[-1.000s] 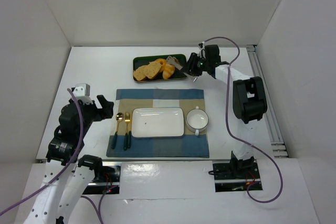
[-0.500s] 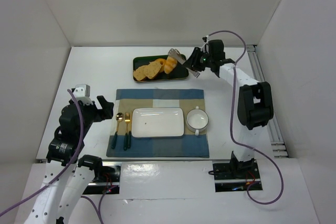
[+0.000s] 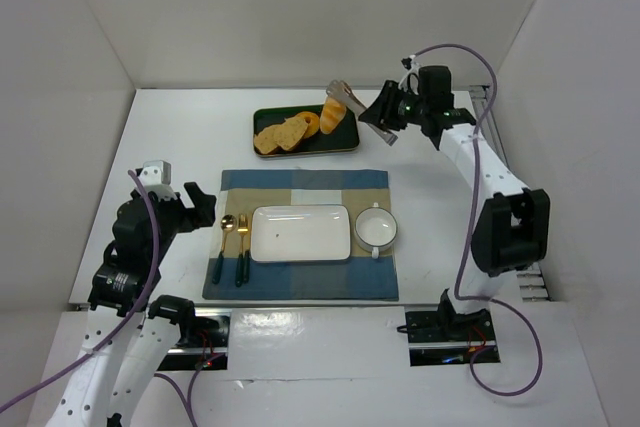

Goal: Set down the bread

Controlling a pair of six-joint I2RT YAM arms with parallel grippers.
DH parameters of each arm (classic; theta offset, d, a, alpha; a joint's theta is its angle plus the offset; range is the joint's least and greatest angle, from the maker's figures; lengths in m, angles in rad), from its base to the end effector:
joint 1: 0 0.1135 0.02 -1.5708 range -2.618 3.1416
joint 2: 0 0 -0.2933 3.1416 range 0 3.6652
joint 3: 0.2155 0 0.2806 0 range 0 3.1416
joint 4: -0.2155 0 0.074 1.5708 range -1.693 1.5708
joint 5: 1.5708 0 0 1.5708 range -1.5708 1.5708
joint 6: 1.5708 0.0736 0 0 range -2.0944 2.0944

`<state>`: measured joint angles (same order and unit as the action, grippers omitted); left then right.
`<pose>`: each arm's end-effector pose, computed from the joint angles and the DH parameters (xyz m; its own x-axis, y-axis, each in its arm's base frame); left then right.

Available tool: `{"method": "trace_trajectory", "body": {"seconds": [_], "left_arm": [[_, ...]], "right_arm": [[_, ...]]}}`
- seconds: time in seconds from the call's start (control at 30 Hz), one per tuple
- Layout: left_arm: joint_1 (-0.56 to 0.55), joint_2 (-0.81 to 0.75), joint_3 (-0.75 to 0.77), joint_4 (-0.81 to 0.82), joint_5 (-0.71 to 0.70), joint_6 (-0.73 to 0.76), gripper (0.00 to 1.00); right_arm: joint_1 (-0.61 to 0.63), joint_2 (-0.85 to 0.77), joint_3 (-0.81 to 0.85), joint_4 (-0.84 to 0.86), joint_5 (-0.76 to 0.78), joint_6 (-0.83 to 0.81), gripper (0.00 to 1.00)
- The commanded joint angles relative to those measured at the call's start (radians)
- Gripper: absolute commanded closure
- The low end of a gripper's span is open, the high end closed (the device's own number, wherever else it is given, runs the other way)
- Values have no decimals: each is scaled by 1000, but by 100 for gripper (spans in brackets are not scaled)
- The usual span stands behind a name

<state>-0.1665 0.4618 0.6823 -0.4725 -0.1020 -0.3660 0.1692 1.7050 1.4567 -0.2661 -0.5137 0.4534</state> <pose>0.1534 -0.0182 0.3260 -0.2538 -0.3184 -0.9134 -0.0248 0.9461 -0.3229 0.4473 0.1131 0.3270 -0.6849 0.2700 -0.6767 -0.2985 0.7433 0.5987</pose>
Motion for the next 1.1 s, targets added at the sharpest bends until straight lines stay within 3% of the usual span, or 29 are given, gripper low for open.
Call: {"method": "trace_trajectory", "body": {"seconds": [0.0,0.3,0.57,1.07], "left_arm": [[-4,-11,6,21,-16,9,6],[-4,-11,37,21,-27,18,6],[-4,-49,49,21,-8,-42,6],[-4,-77,68,-26,13,-42,6]], "right_arm": [[41,-192,-56,-67,-45,-54,69],[192,-432,-284,-229,35,-108,69],[360,-555,-527,-205,141,-48,69],[495,-604,-604,-208,271,19,69]]}}
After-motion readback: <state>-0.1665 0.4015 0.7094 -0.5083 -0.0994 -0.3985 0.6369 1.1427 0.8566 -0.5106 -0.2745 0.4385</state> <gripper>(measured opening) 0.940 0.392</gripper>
